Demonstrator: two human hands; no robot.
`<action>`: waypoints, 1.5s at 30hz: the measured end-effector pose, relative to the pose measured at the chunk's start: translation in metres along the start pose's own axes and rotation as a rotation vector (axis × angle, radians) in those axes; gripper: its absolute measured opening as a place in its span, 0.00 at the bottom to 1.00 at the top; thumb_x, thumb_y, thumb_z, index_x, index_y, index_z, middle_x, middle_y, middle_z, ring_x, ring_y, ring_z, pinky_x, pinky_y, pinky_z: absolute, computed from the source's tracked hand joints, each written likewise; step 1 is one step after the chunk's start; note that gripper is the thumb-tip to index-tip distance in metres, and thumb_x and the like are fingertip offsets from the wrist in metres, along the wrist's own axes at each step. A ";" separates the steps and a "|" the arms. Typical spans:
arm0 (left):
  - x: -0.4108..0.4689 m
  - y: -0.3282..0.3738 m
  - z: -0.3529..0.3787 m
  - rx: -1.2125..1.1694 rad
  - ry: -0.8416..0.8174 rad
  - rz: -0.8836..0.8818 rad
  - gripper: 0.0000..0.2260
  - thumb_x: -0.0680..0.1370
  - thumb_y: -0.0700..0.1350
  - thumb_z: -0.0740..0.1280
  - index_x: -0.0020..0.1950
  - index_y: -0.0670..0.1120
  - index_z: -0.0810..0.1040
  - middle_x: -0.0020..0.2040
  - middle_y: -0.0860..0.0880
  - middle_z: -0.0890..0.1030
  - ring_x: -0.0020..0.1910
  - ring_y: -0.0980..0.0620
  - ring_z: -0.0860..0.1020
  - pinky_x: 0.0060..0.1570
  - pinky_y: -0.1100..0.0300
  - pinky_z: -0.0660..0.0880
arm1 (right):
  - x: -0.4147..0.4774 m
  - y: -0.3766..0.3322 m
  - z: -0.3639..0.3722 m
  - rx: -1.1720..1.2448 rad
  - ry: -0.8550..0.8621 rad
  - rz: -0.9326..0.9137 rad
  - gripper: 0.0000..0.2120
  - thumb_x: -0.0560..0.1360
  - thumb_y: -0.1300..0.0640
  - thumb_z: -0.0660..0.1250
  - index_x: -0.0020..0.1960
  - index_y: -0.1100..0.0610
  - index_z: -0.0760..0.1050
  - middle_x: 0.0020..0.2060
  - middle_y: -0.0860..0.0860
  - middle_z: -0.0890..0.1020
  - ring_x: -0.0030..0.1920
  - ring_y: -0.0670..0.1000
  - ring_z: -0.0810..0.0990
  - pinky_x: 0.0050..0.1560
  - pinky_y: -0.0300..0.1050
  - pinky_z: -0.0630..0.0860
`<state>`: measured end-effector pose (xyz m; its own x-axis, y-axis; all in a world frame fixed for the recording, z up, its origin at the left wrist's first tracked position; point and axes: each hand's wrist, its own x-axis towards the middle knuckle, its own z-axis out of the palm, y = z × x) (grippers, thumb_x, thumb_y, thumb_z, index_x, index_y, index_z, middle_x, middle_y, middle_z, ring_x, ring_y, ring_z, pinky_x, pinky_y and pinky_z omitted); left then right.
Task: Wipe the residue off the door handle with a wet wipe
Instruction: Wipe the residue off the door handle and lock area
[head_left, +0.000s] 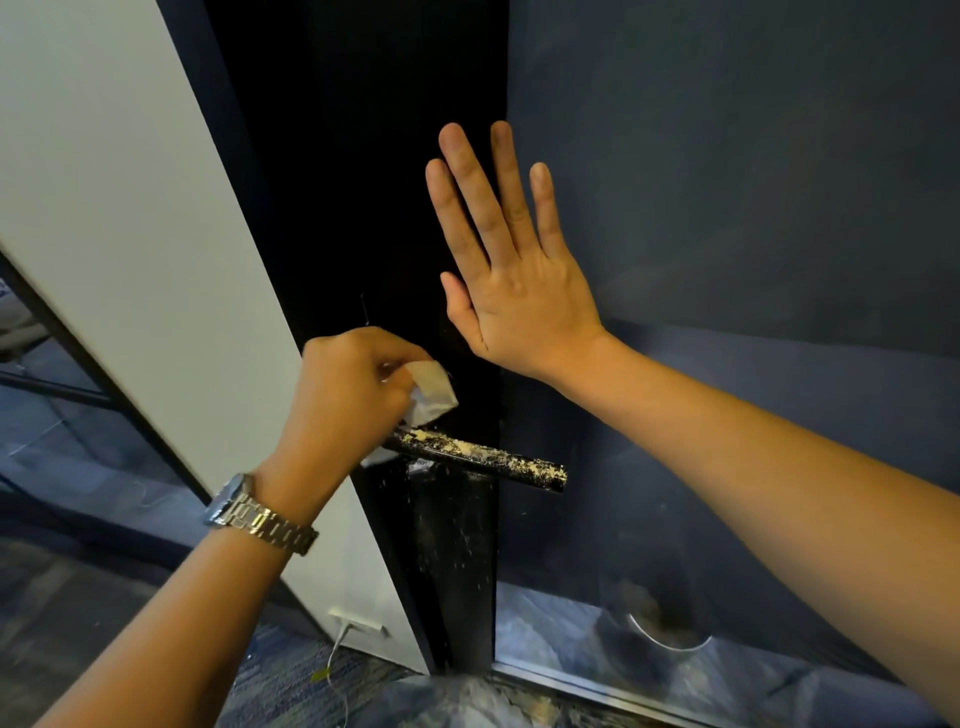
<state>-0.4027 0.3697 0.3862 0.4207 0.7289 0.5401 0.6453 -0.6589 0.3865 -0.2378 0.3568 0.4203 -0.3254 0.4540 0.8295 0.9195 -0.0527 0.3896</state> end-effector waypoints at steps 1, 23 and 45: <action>0.001 0.003 0.001 -0.001 -0.021 0.035 0.07 0.72 0.37 0.69 0.47 0.46 0.84 0.43 0.49 0.83 0.38 0.59 0.75 0.39 0.77 0.66 | 0.000 0.000 0.000 -0.001 0.001 0.001 0.28 0.76 0.51 0.57 0.73 0.62 0.58 0.72 0.60 0.65 0.72 0.64 0.61 0.71 0.59 0.54; 0.009 0.024 0.007 0.083 -0.011 -0.104 0.04 0.72 0.38 0.69 0.43 0.42 0.84 0.44 0.46 0.83 0.41 0.54 0.77 0.44 0.70 0.67 | 0.000 0.000 0.001 -0.029 0.004 -0.003 0.28 0.77 0.51 0.55 0.74 0.61 0.57 0.72 0.60 0.65 0.72 0.64 0.61 0.71 0.59 0.54; 0.005 0.047 0.023 0.234 0.004 -0.203 0.05 0.73 0.44 0.67 0.47 0.48 0.81 0.50 0.49 0.76 0.48 0.49 0.75 0.39 0.61 0.67 | -0.001 0.000 0.001 -0.056 -0.004 -0.017 0.28 0.78 0.50 0.54 0.74 0.61 0.56 0.72 0.60 0.64 0.72 0.65 0.61 0.71 0.59 0.54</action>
<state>-0.3561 0.3467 0.3898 0.2659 0.8400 0.4729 0.8455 -0.4389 0.3042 -0.2369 0.3576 0.4191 -0.3396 0.4586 0.8212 0.9001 -0.0949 0.4252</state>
